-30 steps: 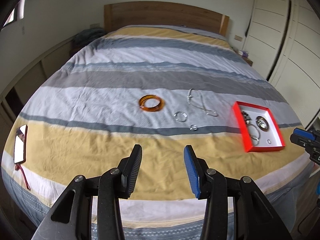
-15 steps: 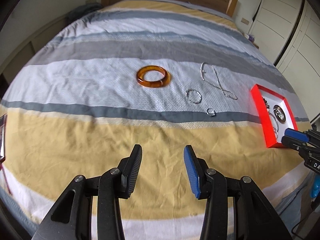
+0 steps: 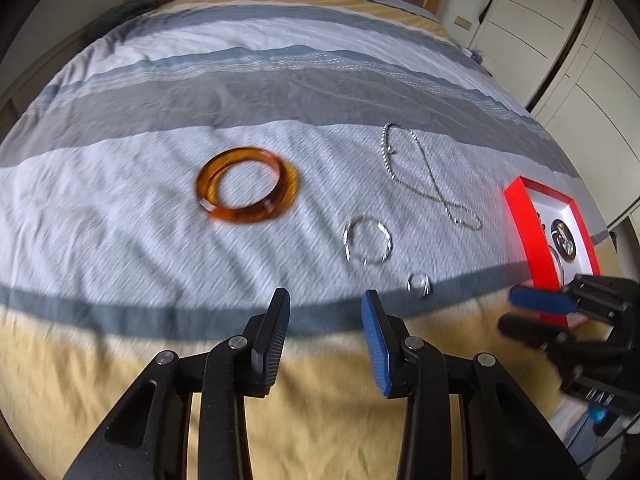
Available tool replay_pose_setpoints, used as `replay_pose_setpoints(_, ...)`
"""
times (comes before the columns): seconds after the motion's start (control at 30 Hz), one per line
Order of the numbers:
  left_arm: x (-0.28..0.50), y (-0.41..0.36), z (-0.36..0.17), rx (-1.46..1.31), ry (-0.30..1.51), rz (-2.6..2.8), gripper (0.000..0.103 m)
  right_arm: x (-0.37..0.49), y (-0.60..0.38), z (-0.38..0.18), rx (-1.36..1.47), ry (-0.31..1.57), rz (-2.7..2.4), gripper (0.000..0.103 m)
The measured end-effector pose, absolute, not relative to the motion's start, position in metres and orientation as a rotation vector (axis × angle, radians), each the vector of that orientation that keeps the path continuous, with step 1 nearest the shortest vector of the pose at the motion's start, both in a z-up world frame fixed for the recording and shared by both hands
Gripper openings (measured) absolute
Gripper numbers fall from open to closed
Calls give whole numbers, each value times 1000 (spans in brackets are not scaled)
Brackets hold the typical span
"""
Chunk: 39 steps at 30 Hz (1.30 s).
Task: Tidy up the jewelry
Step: 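Move both open tools back toward the remaining bangle and ring, then grasp the second twisted silver bangle with the left tool while the right tool grasps a silver ring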
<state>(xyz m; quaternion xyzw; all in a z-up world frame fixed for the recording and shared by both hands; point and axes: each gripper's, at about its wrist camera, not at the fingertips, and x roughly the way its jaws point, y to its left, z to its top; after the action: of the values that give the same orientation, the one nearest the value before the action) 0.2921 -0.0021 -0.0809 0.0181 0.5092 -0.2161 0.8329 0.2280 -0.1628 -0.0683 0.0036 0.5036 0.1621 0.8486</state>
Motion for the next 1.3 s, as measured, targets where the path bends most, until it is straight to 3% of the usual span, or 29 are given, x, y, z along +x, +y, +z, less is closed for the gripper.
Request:
replay_pose_setpoints(0.13, 310, -11, -89, 45, 1092, -494, 33, 239, -156, -78, 8, 1073, 363, 26)
replay_pose_setpoints(0.5, 335, -34, -116, 117, 1134, -584, 10, 264, -143, -102, 8, 1095, 401, 26)
replay_pose_setpoints(0.67, 334, -30, -118, 132, 1120, -590, 5, 272, -136, -106, 6, 1094, 417, 26)
replay_pose_setpoints(1.0, 333, -26, -120, 131, 1123, -581, 4, 284, -125, -114, -16, 1091, 414, 26)
replay_pose_setpoints(1.1, 337, -27, -121, 105, 1134, -569, 5, 285, -125, -116, -18, 1093, 407, 23)
replay_pose_setpoints(1.13, 338, -27, -121, 93, 1139, -566, 5, 285, -126, -116, -17, 1094, 406, 18)
replay_pose_setpoints(1.3, 345, -35, -123, 80, 1153, -556, 11, 282, -133, -114, 8, 1093, 415, 17)
